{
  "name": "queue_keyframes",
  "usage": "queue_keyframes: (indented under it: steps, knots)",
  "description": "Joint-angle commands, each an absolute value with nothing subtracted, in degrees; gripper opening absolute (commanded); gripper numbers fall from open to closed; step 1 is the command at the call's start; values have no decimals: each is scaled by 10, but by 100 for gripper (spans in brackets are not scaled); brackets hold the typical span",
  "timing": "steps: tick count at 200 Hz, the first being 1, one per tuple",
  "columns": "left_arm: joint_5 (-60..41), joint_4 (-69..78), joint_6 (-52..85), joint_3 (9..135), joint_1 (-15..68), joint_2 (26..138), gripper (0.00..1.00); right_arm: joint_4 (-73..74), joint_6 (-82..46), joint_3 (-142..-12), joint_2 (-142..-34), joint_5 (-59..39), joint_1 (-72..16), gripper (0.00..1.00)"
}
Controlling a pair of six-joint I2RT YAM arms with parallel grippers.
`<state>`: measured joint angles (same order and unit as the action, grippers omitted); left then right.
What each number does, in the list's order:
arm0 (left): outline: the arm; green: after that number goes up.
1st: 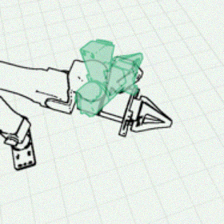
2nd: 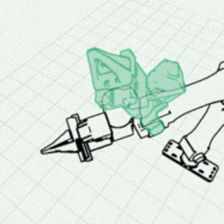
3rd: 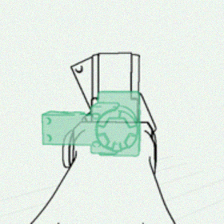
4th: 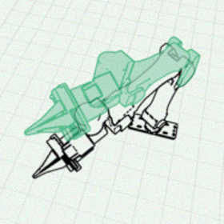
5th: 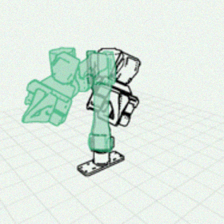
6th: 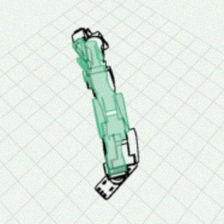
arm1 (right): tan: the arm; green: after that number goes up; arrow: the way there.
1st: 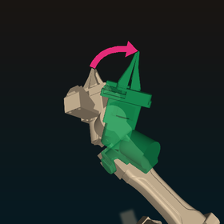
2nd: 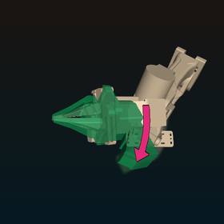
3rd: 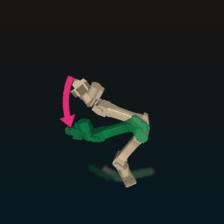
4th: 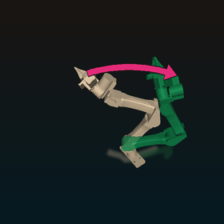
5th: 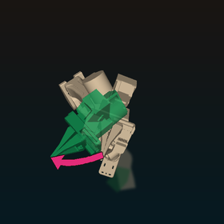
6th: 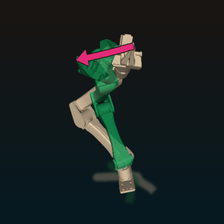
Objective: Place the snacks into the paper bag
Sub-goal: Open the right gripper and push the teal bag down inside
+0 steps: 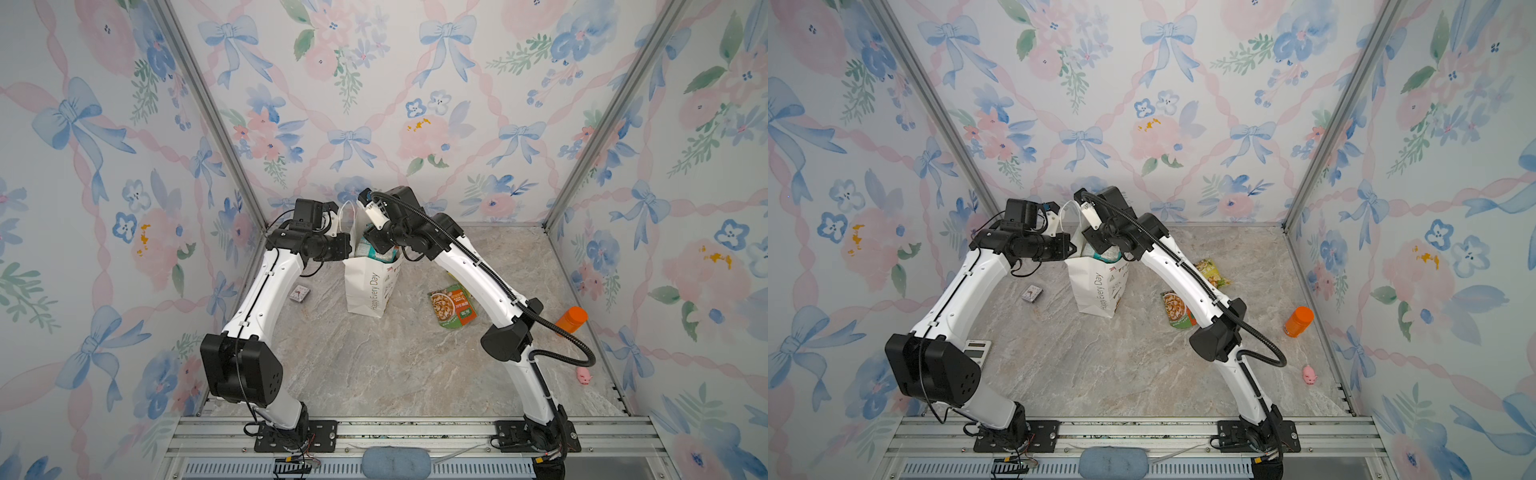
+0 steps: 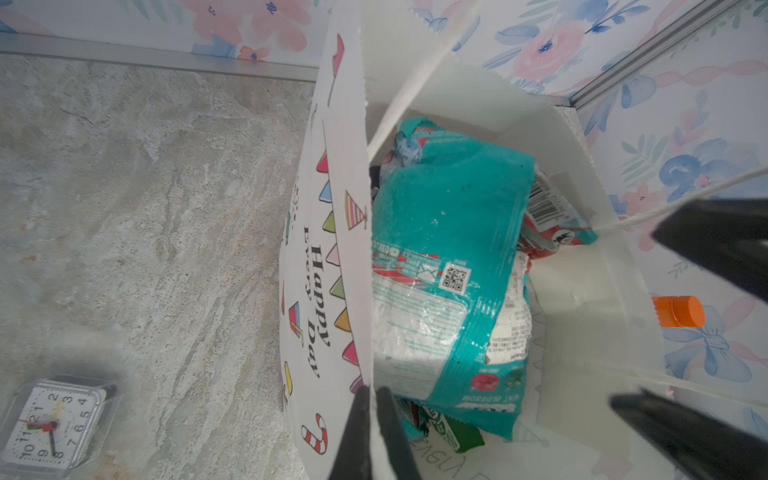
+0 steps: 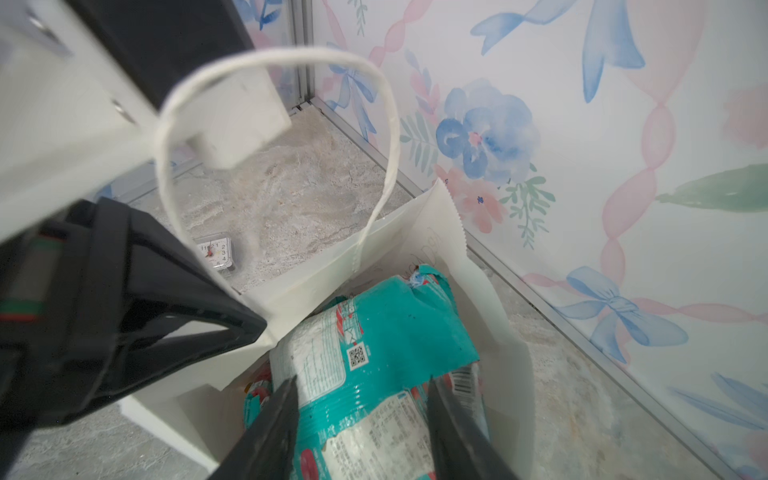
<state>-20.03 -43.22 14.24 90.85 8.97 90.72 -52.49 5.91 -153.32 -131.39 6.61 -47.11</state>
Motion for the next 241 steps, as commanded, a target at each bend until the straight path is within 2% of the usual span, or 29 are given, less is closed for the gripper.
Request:
queue_keyframes:
  steps: [1, 52, 97, 164, 219, 241]
  knots:
    - [-214, -420, 144, 903, 89, 918, 0, -546, 44, -1544, -1340, 105, -477, 51]
    - [-215, -420, 144, 903, 89, 918, 0, -550, 40, -1550, -1381, 105, -473, 50]
    - [-216, -420, 144, 903, 87, 919, 0, -561, 21, -1551, -1406, 60, -465, 46]
    - [-219, -419, 144, 903, 85, 919, 0, -578, 2, -1578, -1435, 10, -455, 46]
    - [-221, -420, 144, 904, 85, 919, 0, -522, -13, -1559, -1326, -31, -454, 54]
    - [-221, -420, 144, 904, 85, 917, 0, -476, -23, -1516, -1265, -48, -455, 63]
